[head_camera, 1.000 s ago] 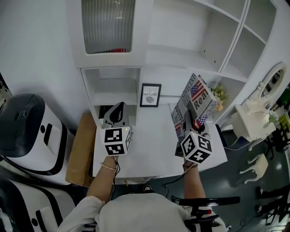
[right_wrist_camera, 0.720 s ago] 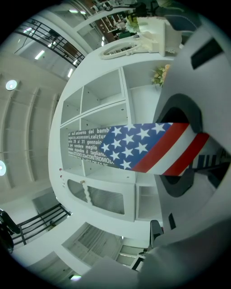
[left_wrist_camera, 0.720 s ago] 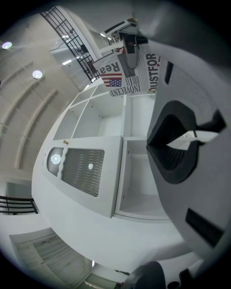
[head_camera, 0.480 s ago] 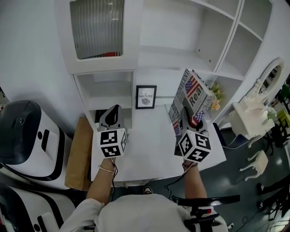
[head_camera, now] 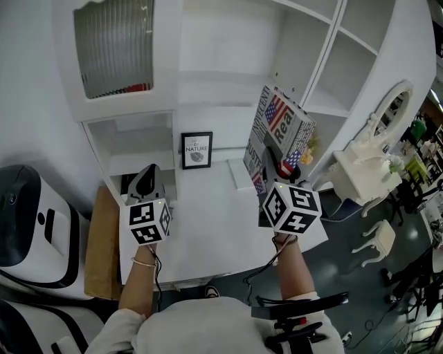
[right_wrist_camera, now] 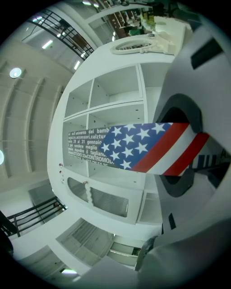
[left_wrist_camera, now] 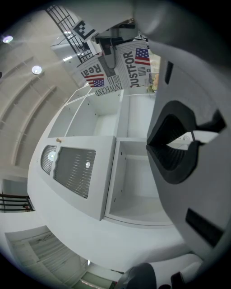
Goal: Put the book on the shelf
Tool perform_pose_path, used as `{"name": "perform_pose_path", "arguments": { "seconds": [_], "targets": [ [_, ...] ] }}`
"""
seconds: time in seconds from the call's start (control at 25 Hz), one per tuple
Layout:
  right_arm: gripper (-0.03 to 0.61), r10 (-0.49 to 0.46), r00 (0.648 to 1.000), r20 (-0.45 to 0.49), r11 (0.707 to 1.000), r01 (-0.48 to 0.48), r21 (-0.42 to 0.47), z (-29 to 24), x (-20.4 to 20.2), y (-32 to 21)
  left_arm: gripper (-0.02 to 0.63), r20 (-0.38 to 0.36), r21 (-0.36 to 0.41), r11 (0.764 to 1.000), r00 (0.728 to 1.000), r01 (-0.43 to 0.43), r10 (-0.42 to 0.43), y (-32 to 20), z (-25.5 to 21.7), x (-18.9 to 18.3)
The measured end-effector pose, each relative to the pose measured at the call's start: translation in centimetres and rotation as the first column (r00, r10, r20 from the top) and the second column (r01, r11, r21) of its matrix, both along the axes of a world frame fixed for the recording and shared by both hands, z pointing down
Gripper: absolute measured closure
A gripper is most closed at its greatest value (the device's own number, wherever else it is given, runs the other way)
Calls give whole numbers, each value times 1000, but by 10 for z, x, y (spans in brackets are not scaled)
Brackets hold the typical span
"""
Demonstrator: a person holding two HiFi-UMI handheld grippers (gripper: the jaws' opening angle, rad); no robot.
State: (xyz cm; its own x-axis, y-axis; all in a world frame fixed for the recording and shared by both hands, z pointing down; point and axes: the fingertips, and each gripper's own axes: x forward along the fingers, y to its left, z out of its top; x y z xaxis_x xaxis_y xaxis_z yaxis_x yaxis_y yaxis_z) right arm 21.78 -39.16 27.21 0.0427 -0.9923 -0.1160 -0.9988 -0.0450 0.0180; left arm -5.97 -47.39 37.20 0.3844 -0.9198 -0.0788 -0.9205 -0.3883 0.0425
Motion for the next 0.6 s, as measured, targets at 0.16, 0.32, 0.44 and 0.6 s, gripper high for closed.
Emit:
{"name": "perform_pose_path", "arguments": {
  "seconds": [0.16,0.32,0.44,0.6],
  "targets": [
    [407,4,1000,-24,1000,-3,24,-25,12,-1,606,-9,0,1000,1000,10,-10,-1,-1,4],
    [407,8,1000,-28,999,-7,48,-50,21,-2,606,-19,9,1000,999,27,-27,-1,-6,1],
    [407,19,999,-31,997,-16,80,-70,28,-2,606,-28,14,999,999,43,-42,-2,-10,-3],
    [407,32,999,-36,991,-27,128,-96,37,-3,606,-34,16,998,998,59,-59,-5,-12,-5]
  ]
}}
